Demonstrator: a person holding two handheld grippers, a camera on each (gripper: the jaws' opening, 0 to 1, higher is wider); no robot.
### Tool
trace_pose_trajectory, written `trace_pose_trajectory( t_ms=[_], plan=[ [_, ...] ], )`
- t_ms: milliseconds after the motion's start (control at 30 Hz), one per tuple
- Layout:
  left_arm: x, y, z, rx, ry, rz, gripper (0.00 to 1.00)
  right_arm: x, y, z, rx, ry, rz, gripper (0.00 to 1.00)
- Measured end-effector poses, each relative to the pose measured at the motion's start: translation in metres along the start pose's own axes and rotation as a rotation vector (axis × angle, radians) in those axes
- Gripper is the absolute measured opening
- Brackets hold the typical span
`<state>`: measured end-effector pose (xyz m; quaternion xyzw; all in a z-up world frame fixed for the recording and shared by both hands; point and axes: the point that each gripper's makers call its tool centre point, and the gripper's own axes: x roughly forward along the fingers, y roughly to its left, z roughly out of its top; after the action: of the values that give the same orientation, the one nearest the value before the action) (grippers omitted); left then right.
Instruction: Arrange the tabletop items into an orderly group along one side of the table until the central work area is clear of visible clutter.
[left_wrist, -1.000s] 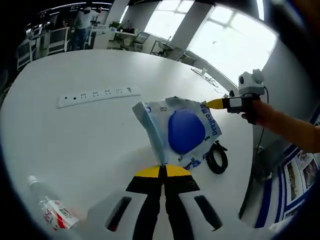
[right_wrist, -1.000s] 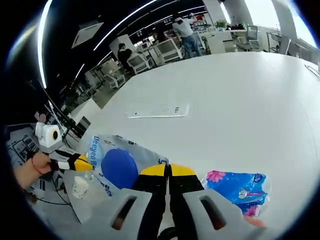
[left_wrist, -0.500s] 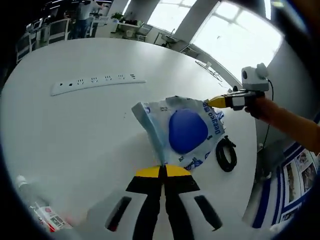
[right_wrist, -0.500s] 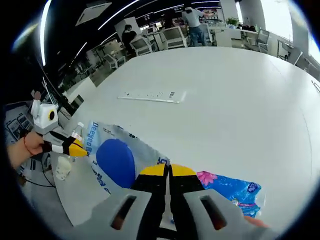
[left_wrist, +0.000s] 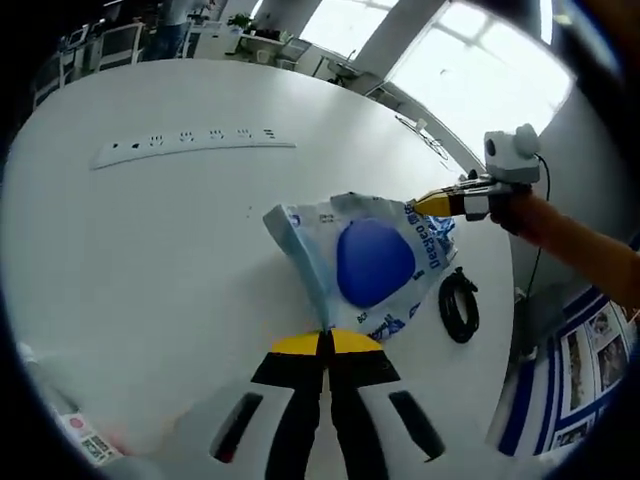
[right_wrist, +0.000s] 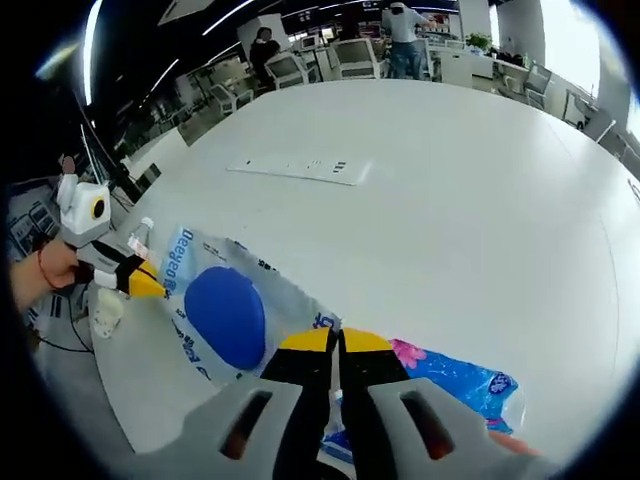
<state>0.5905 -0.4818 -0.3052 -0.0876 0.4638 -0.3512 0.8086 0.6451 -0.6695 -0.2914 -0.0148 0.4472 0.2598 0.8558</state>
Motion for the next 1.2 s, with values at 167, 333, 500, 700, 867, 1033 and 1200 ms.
trace_pose_trajectory(
  t_ms=[167, 333, 500, 700, 867, 1033, 1200],
  plan=[
    [0.005, 0.001, -0.004, -0.009, 0.011, -0.007, 0.0, 0.004, -0.002, -0.001, -0.025, 0.017, -0.011, 0.0],
    [0.008, 0.001, -0.005, -0.025, 0.013, -0.014, 0.0, 0.006, -0.003, -0.003, -0.05, 0.033, -0.023, 0.0],
    [0.011, 0.003, -0.009, -0.028, 0.025, -0.016, 0.0, 0.01, -0.003, -0.005, -0.062, 0.051, -0.028, 0.0],
    [0.012, 0.005, -0.011, -0.035, 0.029, -0.018, 0.0, 0.012, -0.003, -0.006, -0.081, 0.065, -0.035, 0.0],
    [0.013, 0.007, -0.012, -0.051, 0.033, -0.022, 0.0, 0.014, -0.003, -0.007, -0.08, 0.077, -0.038, 0.0],
    [0.015, 0.008, -0.012, -0.057, 0.035, -0.021, 0.0, 0.014, -0.004, -0.009, -0.073, 0.083, -0.037, 0.0],
    [0.016, 0.009, -0.012, -0.062, 0.03, -0.021, 0.0, 0.014, -0.006, -0.01, -0.068, 0.085, -0.037, 0.0]
  ],
)
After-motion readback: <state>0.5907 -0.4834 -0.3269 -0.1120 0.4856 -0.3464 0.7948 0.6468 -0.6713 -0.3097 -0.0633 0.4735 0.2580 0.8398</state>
